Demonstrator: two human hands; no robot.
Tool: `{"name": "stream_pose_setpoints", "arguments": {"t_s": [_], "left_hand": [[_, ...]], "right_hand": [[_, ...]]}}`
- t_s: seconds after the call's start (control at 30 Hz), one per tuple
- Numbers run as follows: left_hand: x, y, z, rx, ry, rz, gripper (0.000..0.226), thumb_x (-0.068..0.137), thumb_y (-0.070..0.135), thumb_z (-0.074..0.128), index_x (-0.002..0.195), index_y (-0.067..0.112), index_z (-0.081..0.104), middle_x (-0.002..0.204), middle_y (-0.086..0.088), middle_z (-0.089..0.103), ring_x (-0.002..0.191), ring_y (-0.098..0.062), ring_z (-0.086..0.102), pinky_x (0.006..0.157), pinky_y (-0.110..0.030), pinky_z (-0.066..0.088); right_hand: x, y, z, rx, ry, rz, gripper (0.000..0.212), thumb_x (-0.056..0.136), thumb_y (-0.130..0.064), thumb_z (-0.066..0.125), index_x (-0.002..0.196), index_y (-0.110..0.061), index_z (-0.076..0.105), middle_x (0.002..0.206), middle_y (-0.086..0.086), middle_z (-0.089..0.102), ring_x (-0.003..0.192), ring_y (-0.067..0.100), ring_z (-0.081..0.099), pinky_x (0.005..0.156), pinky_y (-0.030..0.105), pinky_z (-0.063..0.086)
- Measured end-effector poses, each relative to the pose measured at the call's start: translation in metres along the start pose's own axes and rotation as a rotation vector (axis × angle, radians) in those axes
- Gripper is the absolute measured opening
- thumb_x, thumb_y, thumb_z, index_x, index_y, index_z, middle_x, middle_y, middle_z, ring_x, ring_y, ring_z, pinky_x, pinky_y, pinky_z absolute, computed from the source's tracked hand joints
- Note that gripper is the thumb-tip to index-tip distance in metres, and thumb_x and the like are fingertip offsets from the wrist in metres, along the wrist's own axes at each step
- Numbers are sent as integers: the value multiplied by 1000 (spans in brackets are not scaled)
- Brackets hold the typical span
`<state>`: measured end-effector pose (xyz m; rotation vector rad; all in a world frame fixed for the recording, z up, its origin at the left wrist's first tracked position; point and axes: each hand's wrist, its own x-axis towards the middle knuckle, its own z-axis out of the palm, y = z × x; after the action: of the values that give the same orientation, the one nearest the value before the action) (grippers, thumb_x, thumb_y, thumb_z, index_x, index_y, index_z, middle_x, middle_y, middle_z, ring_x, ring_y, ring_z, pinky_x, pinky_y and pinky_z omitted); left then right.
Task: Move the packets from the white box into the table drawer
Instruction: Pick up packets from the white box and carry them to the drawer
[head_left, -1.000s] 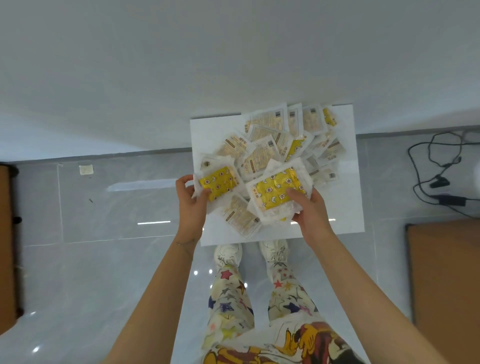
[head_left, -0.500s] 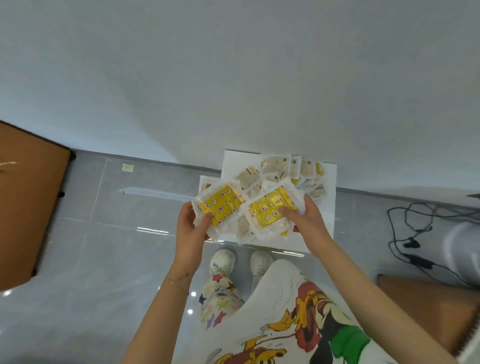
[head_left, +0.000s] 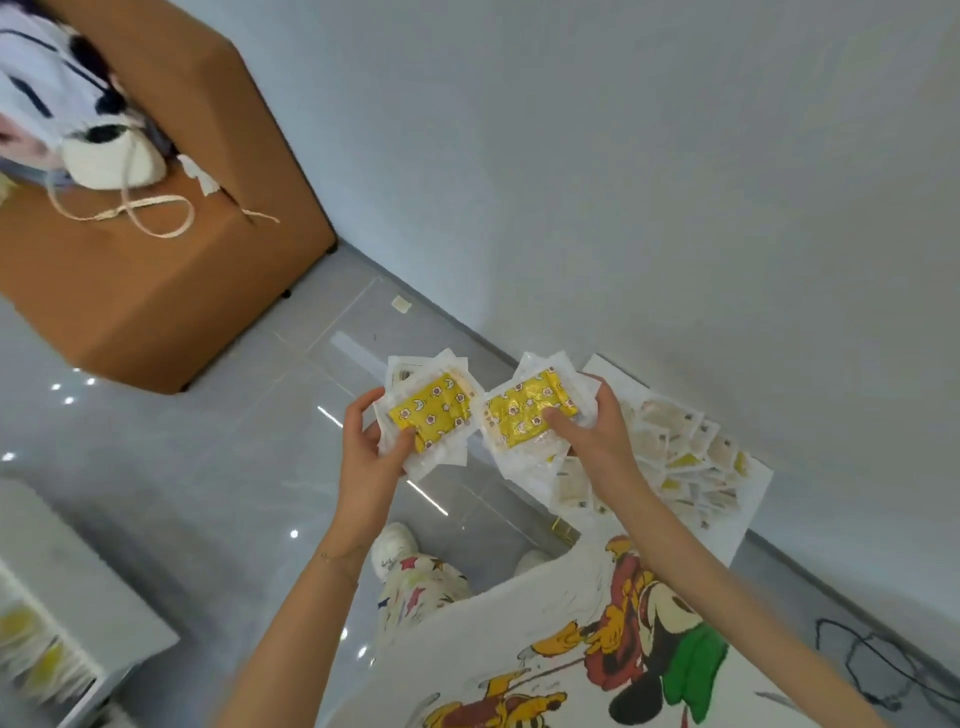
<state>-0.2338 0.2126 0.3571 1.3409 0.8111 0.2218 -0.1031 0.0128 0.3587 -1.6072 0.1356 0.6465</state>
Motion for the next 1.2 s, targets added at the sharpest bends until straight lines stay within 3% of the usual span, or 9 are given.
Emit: {"name": "stream_pose_setpoints", "arguments": {"t_s": [0.13, 0.2, 0.43, 0.6, 0.73, 0.87, 0.97, 1.07, 1.2], "left_hand": [[-2, 16, -72, -44, 137, 22, 55, 93, 10, 60, 137, 30, 35, 119, 1, 66, 101, -21, 69, 75, -35, 60], [-1, 23, -114, -55, 198, 46, 55, 93, 9, 60, 137, 32, 34, 120, 1, 66, 102, -21, 69, 78, -38, 60], [6, 34, -252, -145, 383, 60, 51, 93, 6, 59, 131, 33, 38, 107, 7, 70, 97, -16, 70, 77, -35, 60], [11, 31, -324, -218, 507, 37, 49, 94, 4, 57, 132, 28, 38, 112, 2, 67, 97, -14, 70, 72, -29, 59], [10, 27, -369, -271, 616, 28, 51, 93, 5, 58, 136, 24, 38, 123, -5, 64, 107, -21, 66, 80, -37, 59], [15, 20, -412, -326, 744, 30, 53, 93, 3, 59, 137, 22, 38, 123, -3, 64, 109, -22, 65, 77, -35, 59], [16, 16, -443, -389, 862, 21, 53, 92, 3, 60, 136, 25, 39, 123, 0, 64, 111, -22, 65, 78, -36, 59], [20, 14, -468, -470, 977, 6, 53, 92, 2, 59, 134, 27, 40, 122, -4, 65, 109, -24, 65, 77, -35, 59], [29, 12, -491, -608, 1152, -3, 50, 92, 0, 58, 127, 33, 45, 120, -2, 66, 109, -24, 65, 69, -31, 57]], "right_hand": [[3, -7, 85, 85, -74, 87, 45, 84, -8, 69, 123, -22, 51, 117, 5, 65, 103, 24, 65, 79, 40, 57], [3, -9, 130, 58, -115, 99, 39, 83, -9, 71, 114, -27, 54, 117, 7, 65, 103, 27, 66, 84, 47, 56], [-5, -19, 281, -86, -302, 82, 43, 85, -10, 69, 121, -21, 50, 114, 4, 65, 98, 22, 67, 72, 34, 58], [-6, -24, 373, -172, -410, 47, 39, 85, -7, 67, 118, -20, 51, 107, 1, 66, 93, 20, 68, 68, 32, 60], [-3, -26, 437, -205, -524, 50, 39, 83, -8, 70, 115, -22, 52, 107, 2, 68, 92, 22, 69, 67, 34, 58], [8, -21, 501, -255, -645, 79, 35, 85, -6, 67, 111, -25, 54, 102, 0, 68, 89, 19, 69, 64, 32, 56], [15, -19, 555, -333, -745, 108, 39, 85, -7, 67, 118, -22, 52, 105, 1, 67, 92, 21, 68, 66, 32, 56], [21, -18, 606, -406, -854, 122, 35, 85, -8, 68, 110, -26, 53, 104, 0, 68, 92, 20, 68, 67, 32, 56], [27, -17, 668, -520, -1008, 142, 37, 86, -10, 68, 116, -24, 53, 110, 3, 68, 97, 22, 68, 76, 38, 57]]}}
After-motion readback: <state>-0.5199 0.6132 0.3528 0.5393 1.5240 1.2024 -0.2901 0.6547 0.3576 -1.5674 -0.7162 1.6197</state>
